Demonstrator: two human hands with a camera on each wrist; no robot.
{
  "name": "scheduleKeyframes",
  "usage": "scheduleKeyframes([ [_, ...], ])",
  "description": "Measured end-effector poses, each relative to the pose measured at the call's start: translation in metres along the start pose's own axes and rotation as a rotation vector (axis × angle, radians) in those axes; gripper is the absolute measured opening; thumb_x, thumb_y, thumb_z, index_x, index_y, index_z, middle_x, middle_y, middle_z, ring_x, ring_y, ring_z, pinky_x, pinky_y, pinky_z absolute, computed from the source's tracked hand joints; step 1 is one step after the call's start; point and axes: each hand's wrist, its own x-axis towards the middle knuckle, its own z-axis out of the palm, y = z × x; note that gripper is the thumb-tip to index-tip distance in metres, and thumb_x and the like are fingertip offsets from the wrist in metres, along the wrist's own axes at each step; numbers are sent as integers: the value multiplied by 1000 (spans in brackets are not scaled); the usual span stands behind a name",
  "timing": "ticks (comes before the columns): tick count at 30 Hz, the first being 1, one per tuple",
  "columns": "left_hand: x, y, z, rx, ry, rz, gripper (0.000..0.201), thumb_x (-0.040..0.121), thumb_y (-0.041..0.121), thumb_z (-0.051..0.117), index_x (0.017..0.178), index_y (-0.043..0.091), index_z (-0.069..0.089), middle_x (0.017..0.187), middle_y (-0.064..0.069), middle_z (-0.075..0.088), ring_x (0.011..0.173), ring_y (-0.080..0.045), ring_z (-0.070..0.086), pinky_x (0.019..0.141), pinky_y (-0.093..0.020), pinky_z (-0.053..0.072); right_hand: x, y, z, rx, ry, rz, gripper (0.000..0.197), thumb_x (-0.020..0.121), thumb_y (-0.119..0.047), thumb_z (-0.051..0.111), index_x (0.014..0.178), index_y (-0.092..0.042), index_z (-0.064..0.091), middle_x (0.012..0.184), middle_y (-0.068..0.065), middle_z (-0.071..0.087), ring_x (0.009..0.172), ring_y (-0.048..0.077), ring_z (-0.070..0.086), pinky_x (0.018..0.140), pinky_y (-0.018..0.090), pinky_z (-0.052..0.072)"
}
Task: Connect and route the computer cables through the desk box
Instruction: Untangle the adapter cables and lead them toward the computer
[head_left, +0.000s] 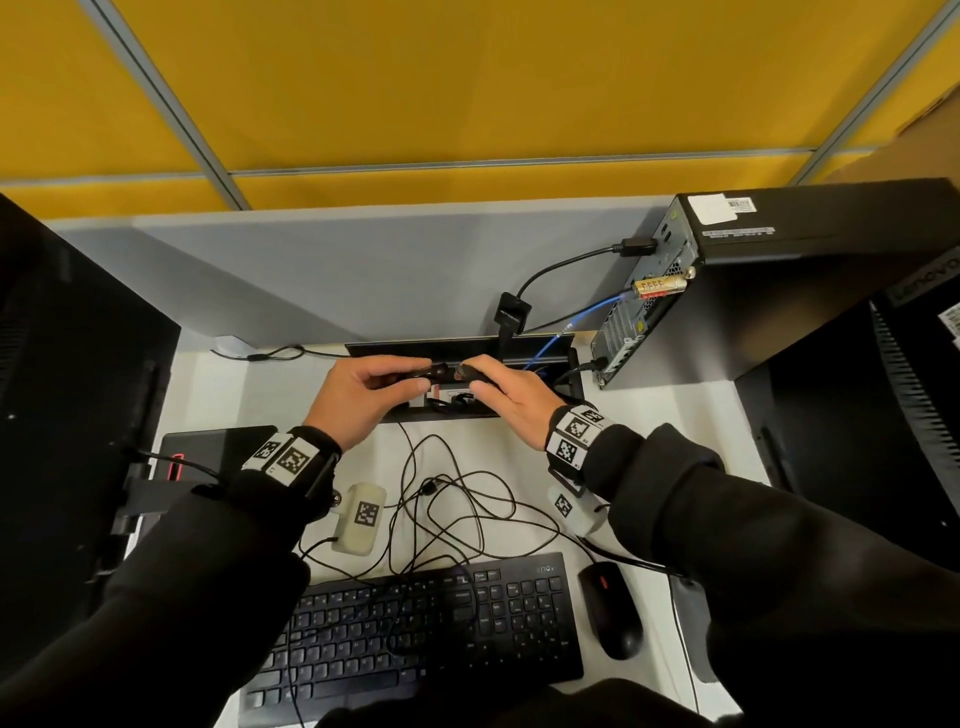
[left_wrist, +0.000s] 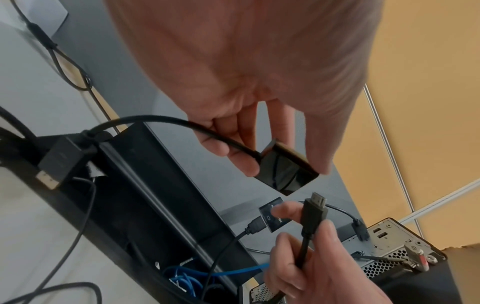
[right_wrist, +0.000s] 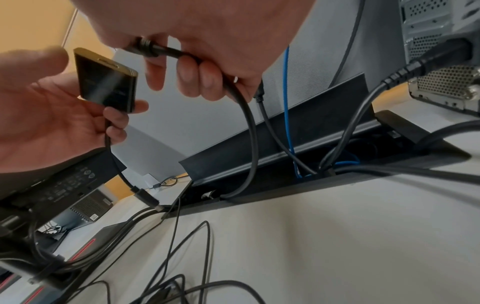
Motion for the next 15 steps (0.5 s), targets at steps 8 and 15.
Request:
scheduleKeyframes([
  [8, 3, 3, 0, -11, -23, 23, 35, 77, 9, 87, 108, 24, 80, 114, 2, 76, 109, -20, 72, 104, -48, 53, 7, -2, 6, -87, 34, -39, 26, 104, -45, 42, 122, -31, 56, 91, -7, 63, 83, 8, 60, 76, 40, 54],
  [15, 4, 4, -5, 188, 25, 50, 47, 65, 10, 95, 106, 28, 77, 103, 6, 76, 95, -10, 70, 95, -30, 55, 11, 1, 13, -117, 47, -61, 26, 103, -49, 42, 120, -35, 58, 95, -10, 64, 86, 7, 61, 78, 38, 54],
])
